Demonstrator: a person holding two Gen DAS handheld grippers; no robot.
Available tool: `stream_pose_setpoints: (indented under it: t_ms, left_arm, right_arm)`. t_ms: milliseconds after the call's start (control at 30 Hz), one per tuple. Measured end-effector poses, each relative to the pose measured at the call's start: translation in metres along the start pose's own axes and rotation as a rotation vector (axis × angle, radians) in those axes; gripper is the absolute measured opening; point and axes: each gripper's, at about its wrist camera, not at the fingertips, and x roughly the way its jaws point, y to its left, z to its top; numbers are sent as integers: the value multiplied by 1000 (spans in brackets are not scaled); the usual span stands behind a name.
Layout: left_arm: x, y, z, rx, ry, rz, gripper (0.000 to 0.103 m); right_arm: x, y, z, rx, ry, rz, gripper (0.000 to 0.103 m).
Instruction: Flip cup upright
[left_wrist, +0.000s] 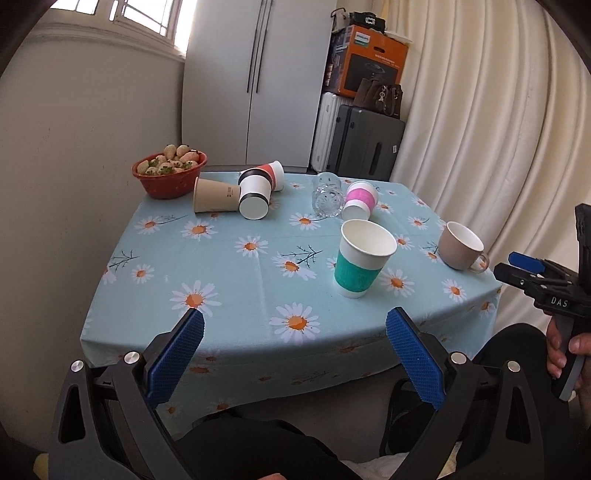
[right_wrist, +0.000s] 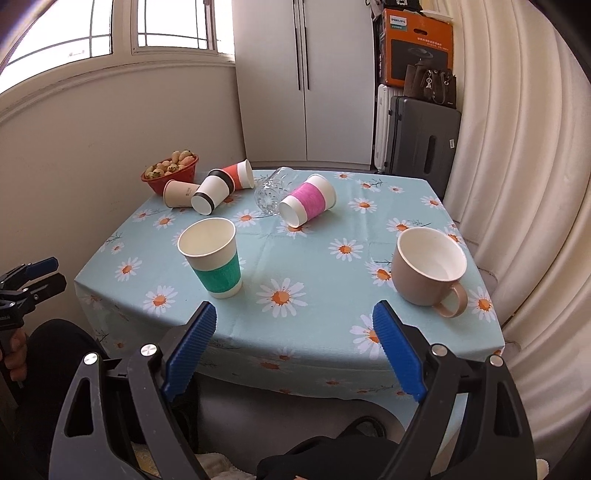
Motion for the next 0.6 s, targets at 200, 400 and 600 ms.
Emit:
stream_pose_setpoints:
  t_ms: [200, 400, 600]
  left_arm:
    - [3, -5, 3, 10, 17, 45, 96]
    - [10, -9, 3, 22, 52, 42, 96]
    - [10, -13, 1, 32, 57, 34, 96]
  right_arm:
    - [4, -2, 1, 4, 6, 8, 86]
    - [6, -2, 0, 16, 23, 14, 86]
    - [4, 5, -1, -2, 12, 12, 86]
